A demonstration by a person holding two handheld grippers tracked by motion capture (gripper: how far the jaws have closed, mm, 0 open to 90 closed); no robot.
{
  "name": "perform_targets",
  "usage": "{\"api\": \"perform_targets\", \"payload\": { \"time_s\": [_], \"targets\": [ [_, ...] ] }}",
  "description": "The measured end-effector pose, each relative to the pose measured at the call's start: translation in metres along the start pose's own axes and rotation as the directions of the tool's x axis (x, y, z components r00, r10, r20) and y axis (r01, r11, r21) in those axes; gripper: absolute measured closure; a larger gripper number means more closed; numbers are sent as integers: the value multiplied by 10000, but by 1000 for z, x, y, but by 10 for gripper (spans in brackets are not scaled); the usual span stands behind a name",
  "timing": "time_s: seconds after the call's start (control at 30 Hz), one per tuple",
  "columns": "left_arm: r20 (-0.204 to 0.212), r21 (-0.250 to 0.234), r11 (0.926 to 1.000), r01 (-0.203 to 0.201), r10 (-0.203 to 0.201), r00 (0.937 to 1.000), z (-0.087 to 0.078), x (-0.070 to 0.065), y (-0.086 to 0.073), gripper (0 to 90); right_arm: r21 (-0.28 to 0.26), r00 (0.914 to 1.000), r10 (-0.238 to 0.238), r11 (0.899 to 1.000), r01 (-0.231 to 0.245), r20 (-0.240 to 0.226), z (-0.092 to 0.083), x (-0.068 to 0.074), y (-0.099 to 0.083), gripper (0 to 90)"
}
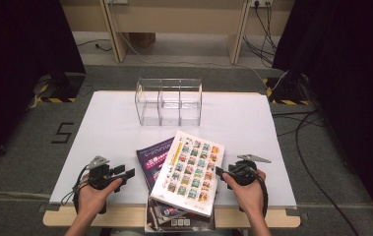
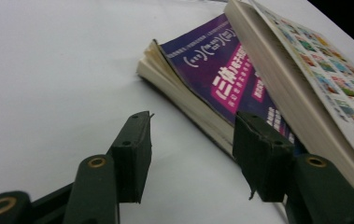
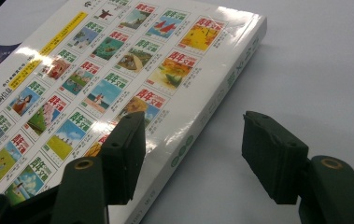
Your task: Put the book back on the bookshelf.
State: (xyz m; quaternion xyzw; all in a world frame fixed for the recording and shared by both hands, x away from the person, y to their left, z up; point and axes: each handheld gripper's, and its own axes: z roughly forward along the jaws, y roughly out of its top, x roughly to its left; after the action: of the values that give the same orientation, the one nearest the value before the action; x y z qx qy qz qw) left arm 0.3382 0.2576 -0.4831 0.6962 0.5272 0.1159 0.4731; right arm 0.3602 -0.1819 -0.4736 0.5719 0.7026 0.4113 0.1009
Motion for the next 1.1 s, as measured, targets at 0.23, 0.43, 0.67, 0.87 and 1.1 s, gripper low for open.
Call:
{"api": "perform_targets", "payload": {
  "time_s": [0.23,0.43,0.67,0.87,1.1],
  "targets": [
    [550,327,9995,-19,1,9985,10,-13,17,467,189,9998,212,9996,-213,68,1,2,3,391],
    [819,722,9969,-308,248,9963,20,-27,35,492,383,9995,293,9988,-289,-79,3,7,7,404],
    [1561,1366,9886,-631,414,9869,45,-49,53,459,635,9987,458,9970,-443,-235,9,12,10,407],
    [1834,1919,9800,-522,164,9829,68,-56,61,446,783,9990,405,9962,-391,-172,14,17,11,403],
    [2044,2363,9711,-340,-154,9788,84,-63,63,469,899,9989,471,9949,-467,-32,16,18,12,379]
  ]
}}
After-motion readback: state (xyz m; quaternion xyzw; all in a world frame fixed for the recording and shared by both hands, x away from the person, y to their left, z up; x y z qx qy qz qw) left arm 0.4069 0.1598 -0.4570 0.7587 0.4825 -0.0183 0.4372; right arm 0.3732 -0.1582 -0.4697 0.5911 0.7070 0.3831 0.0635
